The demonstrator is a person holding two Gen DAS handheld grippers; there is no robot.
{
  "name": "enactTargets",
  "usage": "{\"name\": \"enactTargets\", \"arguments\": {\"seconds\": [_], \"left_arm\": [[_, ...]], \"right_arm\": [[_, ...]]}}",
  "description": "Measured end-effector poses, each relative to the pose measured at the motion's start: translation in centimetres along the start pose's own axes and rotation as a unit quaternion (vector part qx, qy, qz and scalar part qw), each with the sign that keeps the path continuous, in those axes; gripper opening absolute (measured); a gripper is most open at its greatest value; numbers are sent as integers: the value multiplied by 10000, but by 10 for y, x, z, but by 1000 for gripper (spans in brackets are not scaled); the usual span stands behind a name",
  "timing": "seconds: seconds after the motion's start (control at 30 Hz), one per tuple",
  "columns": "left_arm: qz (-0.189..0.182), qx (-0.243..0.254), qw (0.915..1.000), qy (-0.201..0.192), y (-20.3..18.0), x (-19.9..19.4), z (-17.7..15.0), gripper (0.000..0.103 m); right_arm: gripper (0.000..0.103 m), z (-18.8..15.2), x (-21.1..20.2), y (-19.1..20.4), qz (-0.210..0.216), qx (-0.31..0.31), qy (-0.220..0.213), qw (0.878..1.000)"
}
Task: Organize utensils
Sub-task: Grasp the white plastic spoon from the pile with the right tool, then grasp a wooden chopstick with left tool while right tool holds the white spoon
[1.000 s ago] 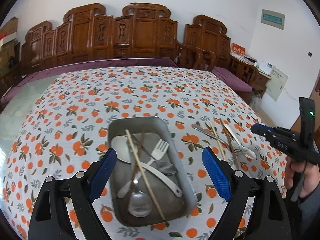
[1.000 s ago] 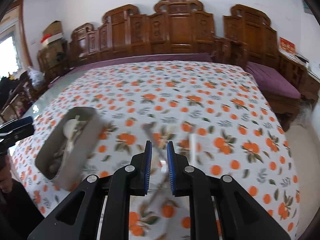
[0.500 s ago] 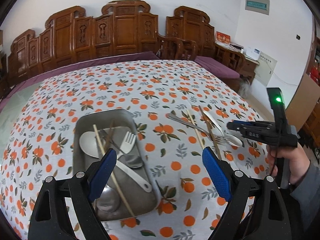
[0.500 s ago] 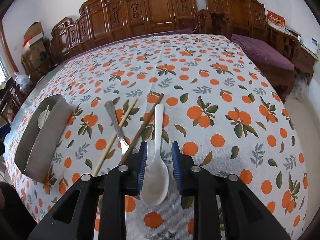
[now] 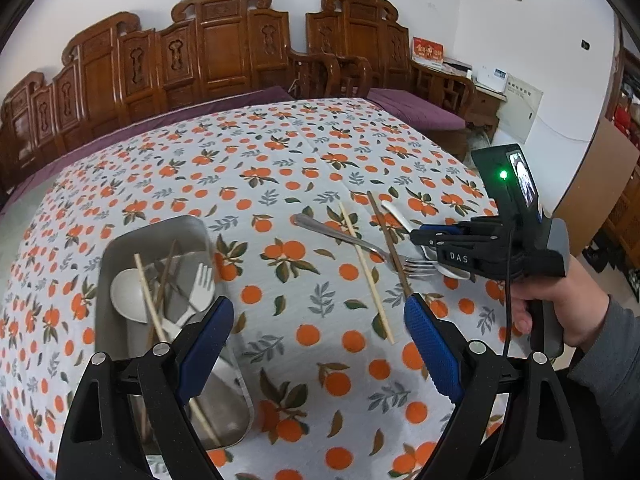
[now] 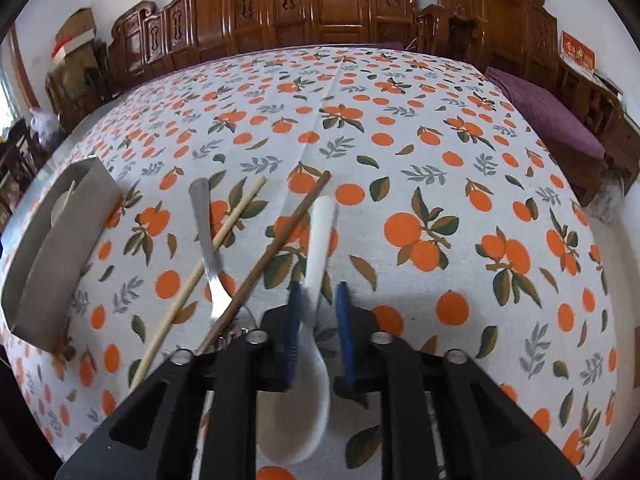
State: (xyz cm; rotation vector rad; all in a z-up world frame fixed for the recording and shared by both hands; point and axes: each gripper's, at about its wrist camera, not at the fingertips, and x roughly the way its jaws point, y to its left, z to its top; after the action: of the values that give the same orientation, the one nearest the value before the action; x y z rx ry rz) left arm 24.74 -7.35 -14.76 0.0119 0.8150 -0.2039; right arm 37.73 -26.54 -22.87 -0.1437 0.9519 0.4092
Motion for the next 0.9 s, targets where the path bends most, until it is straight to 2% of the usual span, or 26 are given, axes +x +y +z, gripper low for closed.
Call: {"name": "enactTargets", "arguments": {"seconds": [0.17,0.33,0.37,0.43,0.5,0.67,0.8,0.9], "left_arm": [[-75,70,9999,123,-12,16,7,76],[-305,102,9991,276,-24,33,7,62],[-356,140,9987,325,-28,38,7,55],[-414,173,9982,402,-34,46,7,52],[-498,184,9975,462,-39,54,8,42],[-592,246,9958,659,-53,75,7,38],[-591,348,9946,782,-62,88,6,30],[-566,435,9937,861,-70,96,5,27]], "right_arm": [[8,-3,-6,-5,44,-2,-50,10000],[8,-3,-18,-22,177,309,-253,9990],[8,-2,-19,-26,178,360,-270,9988],[8,-3,-22,-31,212,456,-322,9982],[8,-4,-24,-34,245,538,-354,9976],[8,-4,-26,-38,300,671,-391,9965],[8,-4,-28,-39,350,745,-431,9957],[8,-4,-29,-37,391,746,-449,9954]]}}
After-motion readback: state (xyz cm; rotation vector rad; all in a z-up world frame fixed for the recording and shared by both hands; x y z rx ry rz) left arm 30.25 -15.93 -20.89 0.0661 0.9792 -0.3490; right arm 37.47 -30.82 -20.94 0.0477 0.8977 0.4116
